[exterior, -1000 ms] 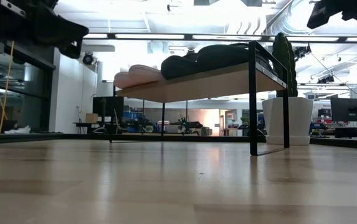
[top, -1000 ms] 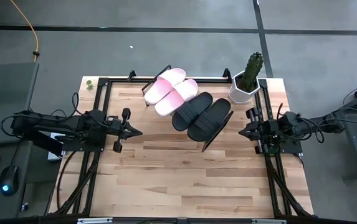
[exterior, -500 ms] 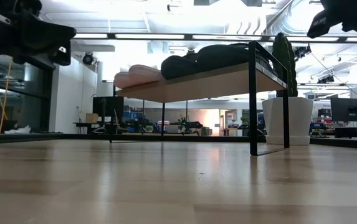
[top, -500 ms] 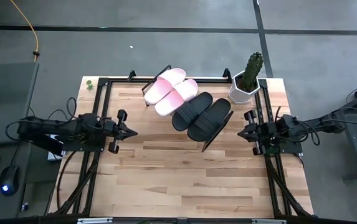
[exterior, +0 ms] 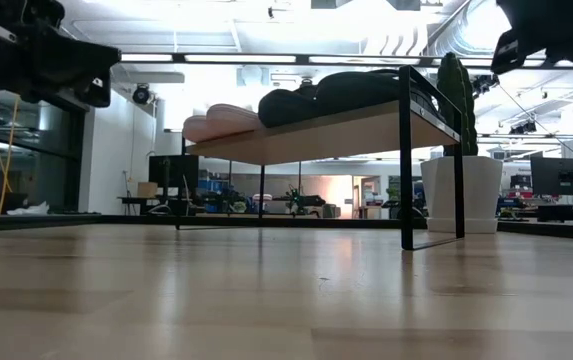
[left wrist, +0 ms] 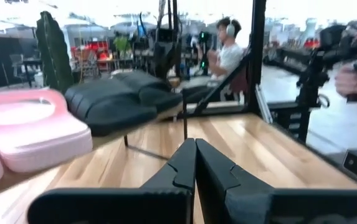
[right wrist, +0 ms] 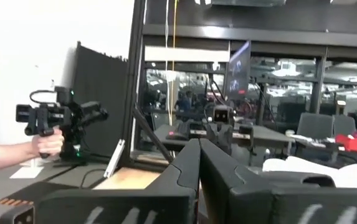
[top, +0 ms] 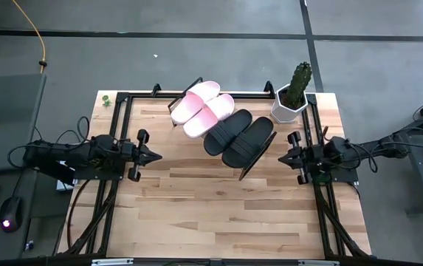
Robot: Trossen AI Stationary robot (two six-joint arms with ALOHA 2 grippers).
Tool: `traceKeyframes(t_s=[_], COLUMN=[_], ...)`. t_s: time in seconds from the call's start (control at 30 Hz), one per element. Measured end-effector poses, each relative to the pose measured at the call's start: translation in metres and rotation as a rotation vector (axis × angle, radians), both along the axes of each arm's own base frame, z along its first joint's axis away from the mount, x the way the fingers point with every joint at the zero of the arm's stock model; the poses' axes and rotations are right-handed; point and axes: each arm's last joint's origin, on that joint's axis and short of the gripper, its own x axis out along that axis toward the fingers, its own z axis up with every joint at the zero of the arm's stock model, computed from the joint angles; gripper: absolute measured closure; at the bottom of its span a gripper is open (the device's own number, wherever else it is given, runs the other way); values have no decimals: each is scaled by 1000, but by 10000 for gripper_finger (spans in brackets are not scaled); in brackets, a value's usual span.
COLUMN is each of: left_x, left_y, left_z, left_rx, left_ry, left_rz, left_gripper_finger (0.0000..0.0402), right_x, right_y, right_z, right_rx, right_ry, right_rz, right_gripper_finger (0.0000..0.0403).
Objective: Pick and place slides into the shelf
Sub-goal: Return to Home Position
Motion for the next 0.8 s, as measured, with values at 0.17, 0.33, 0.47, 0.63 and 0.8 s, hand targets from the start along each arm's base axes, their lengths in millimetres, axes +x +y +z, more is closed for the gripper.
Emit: traceKeyframes(t_s=[0.17,0.33,0.47,0.63,0.8], left_x=[0,0,0,-1,-1], left_y=[1,2,2,2,2], left_z=[-8,-13,-15,-17,-17], left_rx=[-7,-10,-12,-13,-12], left_ry=[88,134,156,179,180], left_rz=[45,81,86,85,86], left_gripper_finger=[401,401,401,401,401], right_x=[1,3,4,5,5], right_y=[-1,-1,-2,-2,-3], right_z=[-3,-10,-16,-22,-27], right_rx=[3,2,19,17,1], right_ry=[35,105,178,233,290], right_rz=[-28,-47,-79,-100,-113], right_gripper_finger=[402,402,402,402,402])
